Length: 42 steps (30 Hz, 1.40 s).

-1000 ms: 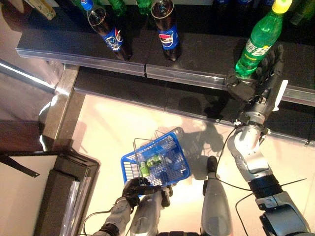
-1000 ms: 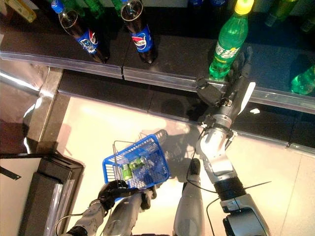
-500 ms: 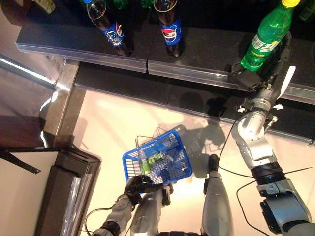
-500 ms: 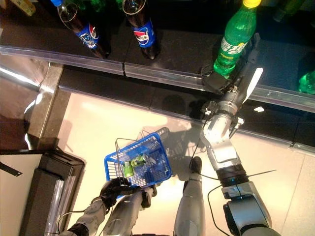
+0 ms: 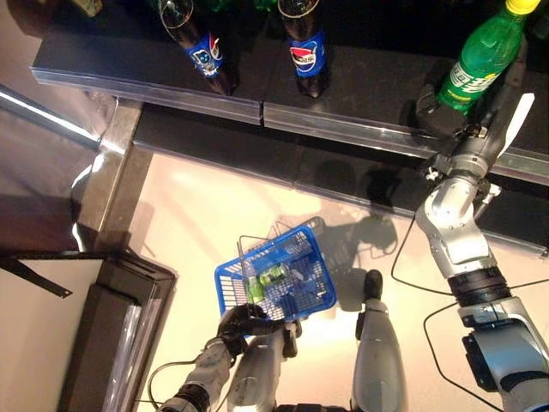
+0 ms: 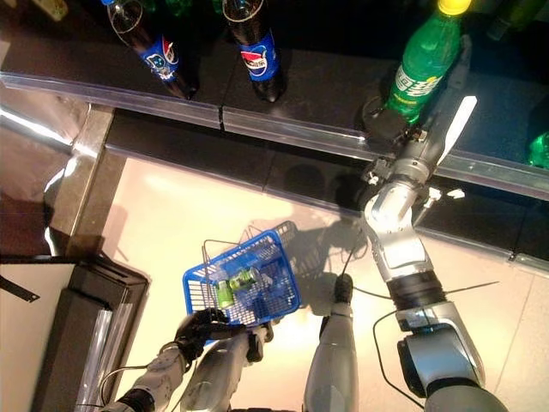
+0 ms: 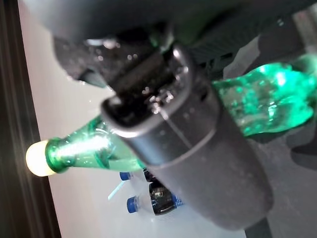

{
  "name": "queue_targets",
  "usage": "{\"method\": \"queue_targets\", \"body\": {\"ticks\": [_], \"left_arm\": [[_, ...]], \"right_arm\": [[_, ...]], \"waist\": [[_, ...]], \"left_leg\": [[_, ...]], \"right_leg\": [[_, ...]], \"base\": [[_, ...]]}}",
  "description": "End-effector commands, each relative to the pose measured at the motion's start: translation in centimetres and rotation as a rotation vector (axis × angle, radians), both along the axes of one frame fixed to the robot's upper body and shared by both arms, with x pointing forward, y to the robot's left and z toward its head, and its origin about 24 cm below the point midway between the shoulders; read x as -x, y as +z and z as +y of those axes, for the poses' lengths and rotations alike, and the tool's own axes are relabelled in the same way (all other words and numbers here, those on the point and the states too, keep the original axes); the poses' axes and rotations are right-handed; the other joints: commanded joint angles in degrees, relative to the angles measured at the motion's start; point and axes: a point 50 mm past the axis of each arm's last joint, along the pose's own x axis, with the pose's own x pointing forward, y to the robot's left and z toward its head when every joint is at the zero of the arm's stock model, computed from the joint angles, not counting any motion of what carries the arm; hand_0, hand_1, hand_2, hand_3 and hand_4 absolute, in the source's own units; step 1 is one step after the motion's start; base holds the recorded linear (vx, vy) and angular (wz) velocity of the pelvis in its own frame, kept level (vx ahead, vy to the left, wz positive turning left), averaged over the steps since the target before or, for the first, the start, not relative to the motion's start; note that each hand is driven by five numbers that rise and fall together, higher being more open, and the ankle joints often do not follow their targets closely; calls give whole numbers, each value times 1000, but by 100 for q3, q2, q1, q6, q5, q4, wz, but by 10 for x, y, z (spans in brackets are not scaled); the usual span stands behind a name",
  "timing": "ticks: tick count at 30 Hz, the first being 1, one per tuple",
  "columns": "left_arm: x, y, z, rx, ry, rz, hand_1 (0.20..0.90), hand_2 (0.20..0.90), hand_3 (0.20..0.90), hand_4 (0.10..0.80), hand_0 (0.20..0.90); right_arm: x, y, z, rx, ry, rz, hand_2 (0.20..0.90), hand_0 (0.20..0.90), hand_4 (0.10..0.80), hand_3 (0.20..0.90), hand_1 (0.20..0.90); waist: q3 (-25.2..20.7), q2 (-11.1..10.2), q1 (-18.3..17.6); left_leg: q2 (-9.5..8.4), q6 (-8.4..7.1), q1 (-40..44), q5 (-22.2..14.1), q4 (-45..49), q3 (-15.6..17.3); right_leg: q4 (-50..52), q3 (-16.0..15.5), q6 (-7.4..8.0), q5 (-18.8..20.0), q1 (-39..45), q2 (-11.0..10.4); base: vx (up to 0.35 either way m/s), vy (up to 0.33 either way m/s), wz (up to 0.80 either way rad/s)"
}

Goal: Pick up the drink and place into the basket.

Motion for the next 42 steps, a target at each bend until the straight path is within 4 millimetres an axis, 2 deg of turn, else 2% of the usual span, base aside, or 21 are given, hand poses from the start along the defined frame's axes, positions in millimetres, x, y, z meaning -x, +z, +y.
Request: {"method": "queue_targets", "body": {"ticks": [1, 8, 9, 10, 11, 15, 22, 27, 32, 36, 38, 42], "left_arm": [[19, -6, 21, -13, -30, 26, 300, 300, 200, 100, 300], [17, -4, 21, -17, -46, 24, 300, 300, 200, 100, 300], [17, -4, 21, -15, -46, 23, 300, 300, 200, 100, 300], [17, -4, 22, -14, -46, 22, 300, 300, 200, 100, 300], [17, -4, 22, -11, -44, 22, 300, 300, 200, 100, 300], [17, -4, 22, -6, -45, 24, 300, 300, 200, 100, 300], [17, -3, 22, -3, -50, -2, 300, 300, 200, 100, 300], [1, 15, 27, -70, -4, -166, 300, 300, 200, 100, 300], [-12, 32, 27, -53, 25, -282, 300, 300, 200, 100, 300], [-19, 47, 28, -47, 42, -368, 300, 300, 200, 100, 300], [-23, 57, 34, -38, 67, -415, 300, 300, 200, 100, 300], [-25, 71, 46, -47, 86, -486, 300, 300, 200, 100, 300]], "right_arm": [[14, 87, 1, -61, 82, -343, 900, 900, 800, 900, 900], [4, 92, -7, -180, 150, -339, 900, 900, 800, 900, 900], [3, 94, -8, -185, 157, -336, 728, 728, 600, 700, 728], [2, 96, -8, -185, 158, -334, 479, 479, 309, 409, 479], [1, 98, -9, -187, 160, -332, 300, 300, 100, 200, 300], [0, 104, -12, -184, 151, -333, 300, 300, 100, 200, 300], [1, 102, -22, -204, 114, -340, 300, 300, 100, 200, 300], [4, 102, -28, -199, 96, -348, 300, 300, 100, 200, 300], [8, 106, -28, -177, 115, -370, 300, 300, 100, 200, 300], [17, 101, -20, -135, 149, -396, 300, 300, 100, 200, 300], [27, 97, -4, -68, 192, -402, 300, 300, 100, 200, 300], [42, 77, 12, -1, 314, -395, 300, 300, 100, 200, 300]], "waist": [[93, -86, 119], [93, -50, 186], [93, -38, 196], [92, -28, 201], [85, -12, 206], [76, 32, 216], [93, 69, 219], [67, 64, 241], [16, 43, 256], [-40, -16, 254], [-107, -89, 246], [-267, -241, 202]], "left_leg": [[-97, -149, -525, 407, 691, -491], [-134, -137, -509, 401, 643, -518], [-144, -138, -509, 406, 642, -520], [-147, -140, -509, 410, 638, -518], [-150, -141, -510, 418, 646, -523], [-182, -134, -497, 428, 633, -525], [-223, -97, -511, 381, 658, -485], [-247, -97, -500, 360, 733, -516], [-229, -108, -478, 387, 816, -521], [-199, -124, -405, 379, 866, -550], [-170, -116, -311, 376, 817, -536], [-83, -122, -125, 360, 759, -498]], "right_leg": [[280, -313, -282, -419, 220, -25], [261, -354, -291, -406, 233, -31], [258, -360, -296, -411, 238, -32], [260, -362, -295, -412, 233, -38], [276, -359, -298, -418, 223, -41], [308, -352, -309, -445, 213, -46], [410, -365, -329, -486, 164, -70], [478, -383, -347, -540, 207, -80], [556, -414, -383, -596, 247, -73], [583, -431, -396, -645, 372, -73], [548, -462, -386, -646, 474, -84], [508, -480, -378, -681, 690, -64]], "base": [[-11, -13, 8], [-5, -7, 3], [0, 0, 0], [0, 0, 0], [3, 30, 1], [3, 17, 0], [-26, 5, 1], [-22, -1, 1], [-42, 16, 4], [0, 0, 0], [-28, 3, 5], [-4, 19, 6]]}}
